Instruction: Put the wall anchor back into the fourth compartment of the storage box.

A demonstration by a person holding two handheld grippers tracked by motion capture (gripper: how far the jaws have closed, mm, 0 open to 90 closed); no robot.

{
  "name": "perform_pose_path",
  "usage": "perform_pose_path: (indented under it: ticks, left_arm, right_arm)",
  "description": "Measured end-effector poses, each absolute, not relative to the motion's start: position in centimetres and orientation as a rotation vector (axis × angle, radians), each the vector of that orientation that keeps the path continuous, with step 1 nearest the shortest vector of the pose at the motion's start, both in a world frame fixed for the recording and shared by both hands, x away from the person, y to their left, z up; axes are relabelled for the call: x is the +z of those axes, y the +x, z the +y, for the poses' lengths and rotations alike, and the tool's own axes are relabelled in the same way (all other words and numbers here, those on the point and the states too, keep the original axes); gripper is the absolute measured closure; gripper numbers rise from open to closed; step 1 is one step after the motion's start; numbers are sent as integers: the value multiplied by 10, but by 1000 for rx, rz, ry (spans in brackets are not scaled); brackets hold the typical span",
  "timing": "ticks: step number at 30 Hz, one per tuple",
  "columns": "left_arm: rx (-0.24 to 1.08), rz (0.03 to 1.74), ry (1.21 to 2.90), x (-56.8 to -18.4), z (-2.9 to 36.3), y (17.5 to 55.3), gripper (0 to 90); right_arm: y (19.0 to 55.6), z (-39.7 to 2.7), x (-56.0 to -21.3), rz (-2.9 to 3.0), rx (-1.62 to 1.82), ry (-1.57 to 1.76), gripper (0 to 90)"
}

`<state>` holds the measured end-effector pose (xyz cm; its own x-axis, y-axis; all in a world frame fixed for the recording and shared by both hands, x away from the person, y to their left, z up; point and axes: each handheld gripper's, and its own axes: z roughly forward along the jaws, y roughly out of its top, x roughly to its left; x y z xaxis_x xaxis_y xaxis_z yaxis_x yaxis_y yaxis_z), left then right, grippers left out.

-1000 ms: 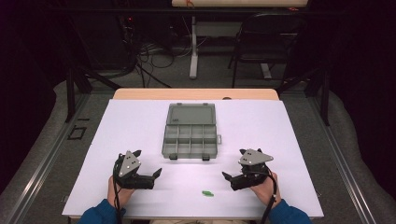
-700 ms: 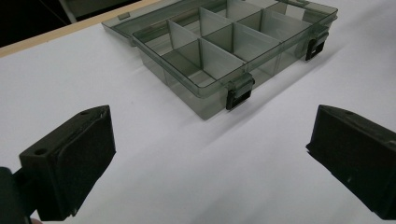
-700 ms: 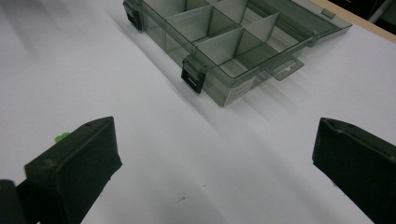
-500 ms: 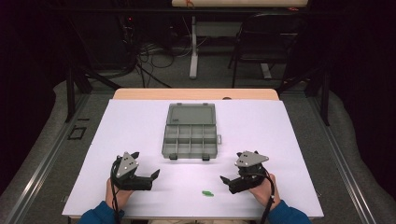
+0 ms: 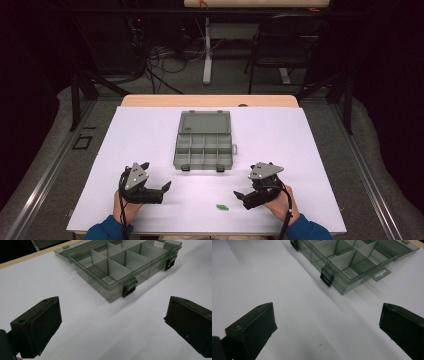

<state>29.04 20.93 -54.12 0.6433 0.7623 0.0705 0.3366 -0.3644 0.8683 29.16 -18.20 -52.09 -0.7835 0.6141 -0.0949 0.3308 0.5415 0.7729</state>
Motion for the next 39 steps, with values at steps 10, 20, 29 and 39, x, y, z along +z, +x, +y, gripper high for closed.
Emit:
perform_pose_path:
  ticks: [10, 20, 29, 39]
  left_arm:
    - [596, 856, 1962, -542, 208, 291, 0]
    - [607, 848, 1961, -541, 207, 291, 0]
    - [613, 847, 1968, -541, 209, 290, 0]
    - [608, 845, 1972, -542, 207, 290, 0]
  right_arm:
    - [292, -173, -520, 2484, 1092, 757, 0]
    - [294, -164, -519, 2545, 1077, 753, 0]
    - [296, -150, -521, 2612, 1058, 713, 0]
    - [298, -134, -527, 2663, 1006, 676, 10]
